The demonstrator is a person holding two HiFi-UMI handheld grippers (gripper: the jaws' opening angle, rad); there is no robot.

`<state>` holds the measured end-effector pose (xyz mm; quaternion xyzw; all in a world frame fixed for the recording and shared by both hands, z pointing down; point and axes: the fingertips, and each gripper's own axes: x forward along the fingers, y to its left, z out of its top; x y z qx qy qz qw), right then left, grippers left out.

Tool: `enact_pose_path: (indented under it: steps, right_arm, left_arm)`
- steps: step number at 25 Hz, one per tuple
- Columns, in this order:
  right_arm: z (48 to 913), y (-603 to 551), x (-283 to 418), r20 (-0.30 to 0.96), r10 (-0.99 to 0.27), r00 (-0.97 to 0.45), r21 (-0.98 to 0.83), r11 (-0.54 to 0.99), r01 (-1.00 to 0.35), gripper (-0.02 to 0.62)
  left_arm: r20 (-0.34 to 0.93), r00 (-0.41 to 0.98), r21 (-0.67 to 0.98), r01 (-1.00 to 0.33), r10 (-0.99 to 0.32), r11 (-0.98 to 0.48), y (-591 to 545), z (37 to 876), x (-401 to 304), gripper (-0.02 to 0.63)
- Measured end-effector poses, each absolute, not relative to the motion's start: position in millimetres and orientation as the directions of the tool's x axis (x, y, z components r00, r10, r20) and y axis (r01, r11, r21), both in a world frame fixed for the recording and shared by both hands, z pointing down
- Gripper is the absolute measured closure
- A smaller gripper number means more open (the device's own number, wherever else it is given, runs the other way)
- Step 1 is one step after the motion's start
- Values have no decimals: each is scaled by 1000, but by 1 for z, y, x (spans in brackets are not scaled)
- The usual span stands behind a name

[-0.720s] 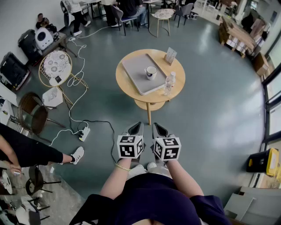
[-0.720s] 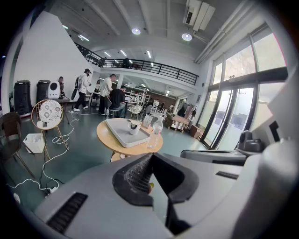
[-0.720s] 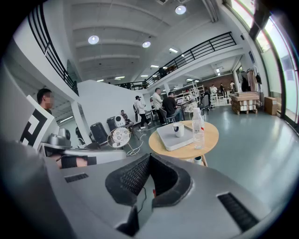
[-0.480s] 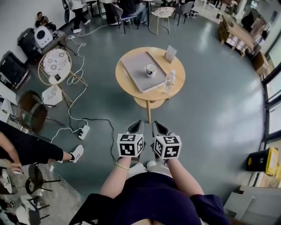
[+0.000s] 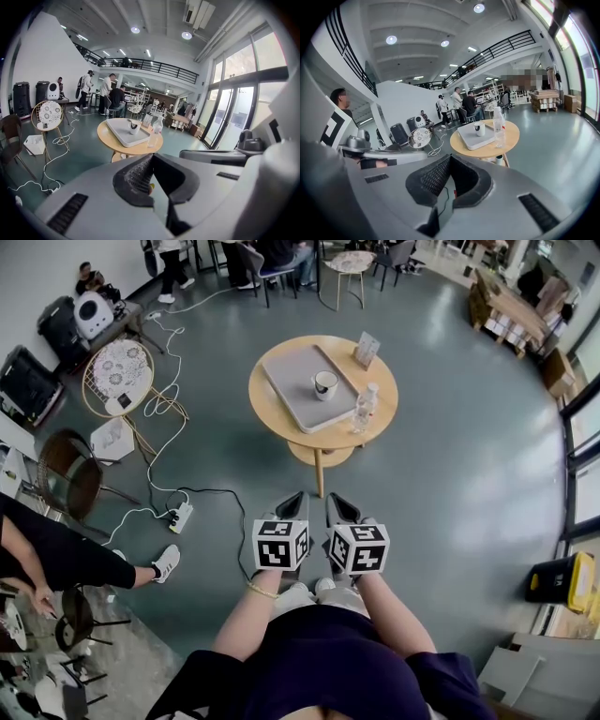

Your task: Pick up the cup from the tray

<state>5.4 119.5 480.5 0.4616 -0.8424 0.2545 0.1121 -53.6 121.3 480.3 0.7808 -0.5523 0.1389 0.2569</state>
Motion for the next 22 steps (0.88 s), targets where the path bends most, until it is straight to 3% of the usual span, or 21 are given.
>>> enact_pose_path:
  steps: [22]
  right_arm:
    - [483,134,-27,413,-752,-513,-359,383,-851,588]
  left_arm:
    - [488,396,263,-916,-777,-301,132,487,-89,598]
